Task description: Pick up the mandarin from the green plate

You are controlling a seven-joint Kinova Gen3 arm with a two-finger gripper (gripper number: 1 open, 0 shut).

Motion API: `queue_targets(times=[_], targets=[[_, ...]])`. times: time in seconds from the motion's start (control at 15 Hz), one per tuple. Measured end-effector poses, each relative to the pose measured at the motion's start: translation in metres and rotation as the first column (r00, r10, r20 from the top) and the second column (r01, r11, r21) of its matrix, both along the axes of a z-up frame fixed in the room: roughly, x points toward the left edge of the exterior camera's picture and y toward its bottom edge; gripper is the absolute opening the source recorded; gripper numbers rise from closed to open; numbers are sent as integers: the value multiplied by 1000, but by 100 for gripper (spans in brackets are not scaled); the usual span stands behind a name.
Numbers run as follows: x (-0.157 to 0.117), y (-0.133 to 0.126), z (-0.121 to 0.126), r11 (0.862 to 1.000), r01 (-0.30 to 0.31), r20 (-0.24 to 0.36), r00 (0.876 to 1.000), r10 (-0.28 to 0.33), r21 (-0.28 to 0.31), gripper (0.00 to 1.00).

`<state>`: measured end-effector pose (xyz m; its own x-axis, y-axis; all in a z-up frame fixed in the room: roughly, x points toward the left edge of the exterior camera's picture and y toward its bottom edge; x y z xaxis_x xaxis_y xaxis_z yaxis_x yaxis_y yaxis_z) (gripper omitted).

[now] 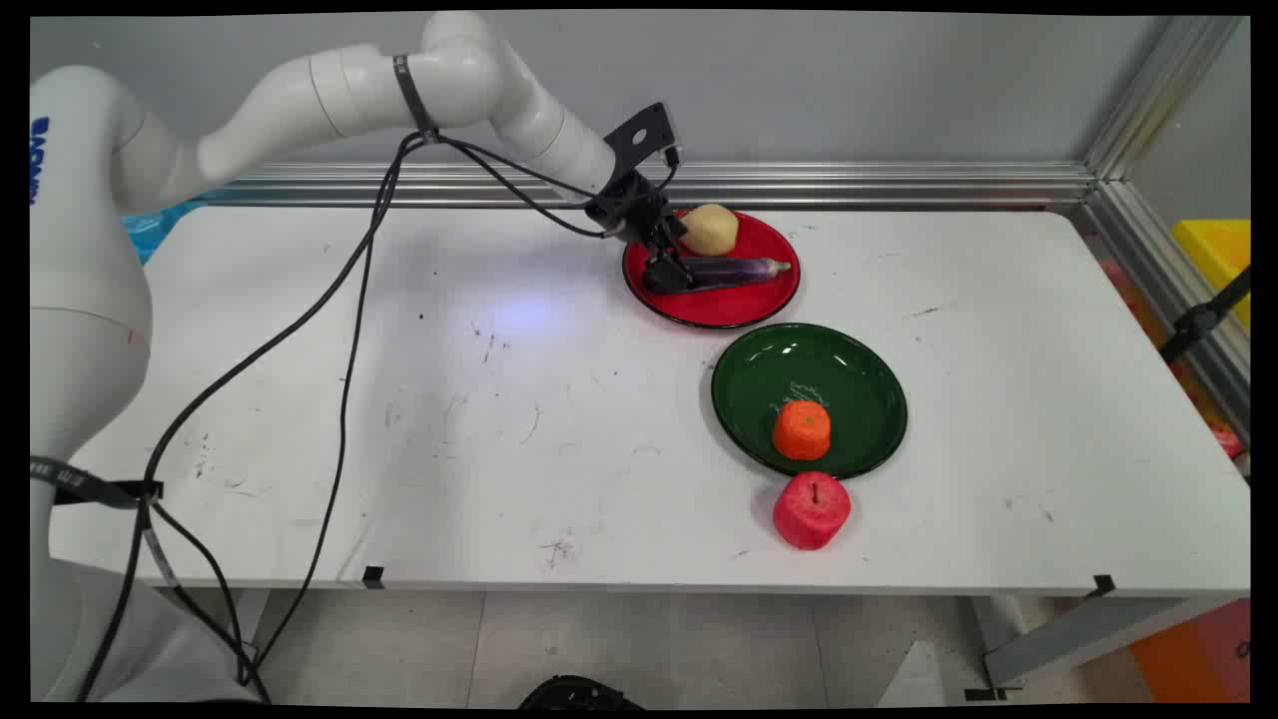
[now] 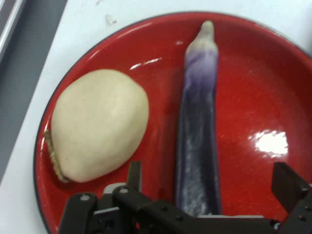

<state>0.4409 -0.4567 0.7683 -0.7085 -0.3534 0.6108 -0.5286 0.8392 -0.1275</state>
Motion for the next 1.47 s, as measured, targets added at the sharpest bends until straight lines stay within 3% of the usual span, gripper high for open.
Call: queue_targets(times=[0.53, 1.47], targets=[[-7, 40, 34, 998, -12, -9, 1000, 13, 67, 100], [-4, 125, 53, 979, 32, 37, 998, -40, 201, 100]])
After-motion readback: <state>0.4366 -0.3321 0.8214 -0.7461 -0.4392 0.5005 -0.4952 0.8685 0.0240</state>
